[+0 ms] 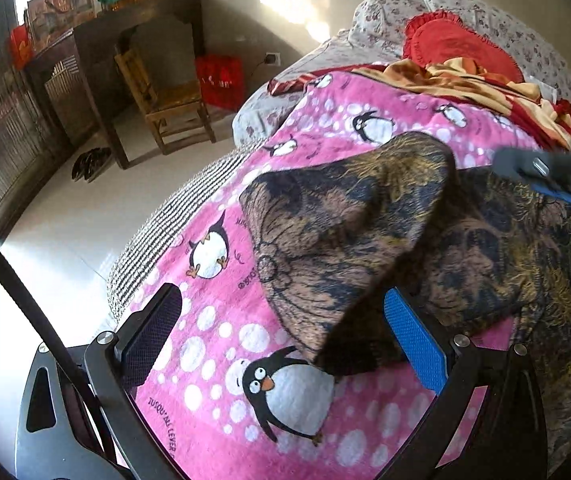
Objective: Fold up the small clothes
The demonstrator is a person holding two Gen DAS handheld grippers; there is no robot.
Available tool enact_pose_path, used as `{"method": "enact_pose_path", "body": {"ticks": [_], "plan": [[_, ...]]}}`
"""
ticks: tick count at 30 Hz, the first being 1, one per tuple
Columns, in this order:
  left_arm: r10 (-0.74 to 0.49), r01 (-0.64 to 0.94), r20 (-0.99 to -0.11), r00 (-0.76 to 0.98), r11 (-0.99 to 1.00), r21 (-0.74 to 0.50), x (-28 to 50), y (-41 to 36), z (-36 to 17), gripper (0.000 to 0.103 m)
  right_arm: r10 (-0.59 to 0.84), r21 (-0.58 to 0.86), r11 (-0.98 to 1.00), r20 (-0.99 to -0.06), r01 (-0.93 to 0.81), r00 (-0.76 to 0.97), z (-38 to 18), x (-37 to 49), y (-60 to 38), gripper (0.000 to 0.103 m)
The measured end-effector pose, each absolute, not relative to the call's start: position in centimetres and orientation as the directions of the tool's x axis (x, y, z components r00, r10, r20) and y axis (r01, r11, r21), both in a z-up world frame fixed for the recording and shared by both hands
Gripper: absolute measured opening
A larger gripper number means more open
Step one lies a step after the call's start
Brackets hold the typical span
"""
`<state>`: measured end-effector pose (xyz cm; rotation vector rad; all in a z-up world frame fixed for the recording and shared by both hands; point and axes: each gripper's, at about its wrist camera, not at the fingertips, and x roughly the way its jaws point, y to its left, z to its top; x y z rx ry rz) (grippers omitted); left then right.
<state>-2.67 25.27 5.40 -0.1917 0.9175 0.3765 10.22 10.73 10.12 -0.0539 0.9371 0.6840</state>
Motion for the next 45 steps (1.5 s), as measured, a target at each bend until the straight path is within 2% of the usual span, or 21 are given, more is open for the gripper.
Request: {"method": "enact_pose_path", "body": {"ticks": [7, 9, 10, 11, 14, 17, 18, 25, 31, 38, 45], "plan": [[0.223, -0.399, -0.818, 0.53, 0.917, -0.009, -2.0, 25.7, 4.4, 0.102, 0.536, 0.317, 0.781, -0.782, -0.538, 0.319, 7.4, 13.5, 14.6, 0.085], [0.221, -0.404, -0.82, 0.528, 0.915, -0.013, -1.9, 25.8, 4.3, 0.102, 0.555, 0.342, 0.763, -0.781, -0.548, 0.286, 7.1, 13.7, 15.2, 0.071], [0.221, -0.408, -0.821, 0.526, 0.913, -0.015, -1.8, 25.9, 4.2, 0.102, 0.566, 0.354, 0.752, -0.779, -0.556, 0.269, 6.9, 13.6, 15.4, 0.054], [0.22, -0.41, -0.822, 0.525, 0.912, -0.018, -1.8, 26.0, 4.1, 0.102, 0.571, 0.359, 0.741, -0.782, -0.567, 0.251, 6.8, 13.4, 15.9, 0.047], [0.226, -0.411, -0.822, 0.522, 0.912, -0.01, -1.7, 25.9, 4.1, 0.102, 0.55, 0.339, 0.736, -0.804, -0.586, 0.227, 6.2, 12.9, 16.9, 0.036], [0.227, -0.409, -0.821, 0.523, 0.913, -0.008, -1.6, 26.0, 4.1, 0.102, 0.558, 0.317, 0.722, -0.792, -0.615, 0.247, 6.5, 12.2, 16.8, 0.016], [0.228, -0.408, -0.82, 0.524, 0.913, -0.007, -1.5, 25.9, 4.2, 0.102, 0.566, 0.31, 0.716, -0.783, -0.626, 0.259, 6.9, 11.8, 16.5, 0.013], [0.237, -0.395, -0.777, 0.583, 0.918, -0.017, -1.7, 24.9, 6.6, 0.102, 0.594, 0.266, 0.747, -0.68, -0.609, 0.431, 13.0, 11.7, 9.9, 0.009], [0.158, -0.304, -0.747, 0.646, 0.951, -0.062, -0.7, 21.1, 8.4, 0.102, 0.51, 0.208, 0.838, -0.626, -0.504, 0.59, 17.4, 12.2, -0.5, 0.009], [0.1, -0.184, -0.744, 0.66, 0.982, -0.032, 0.9, 14.9, 8.8, 0.102, 0.339, 0.145, 0.934, -0.649, -0.327, 0.681, 17.0, 12.3, -12.3, 0.009], [0.08, -0.151, -0.764, 0.64, 0.988, -0.024, 2.2, 11.8, 7.7, 0.102, 0.167, 0.063, 0.983, -0.692, -0.171, 0.702, 13.4, 10.9, -22.8, 0.009]]}}
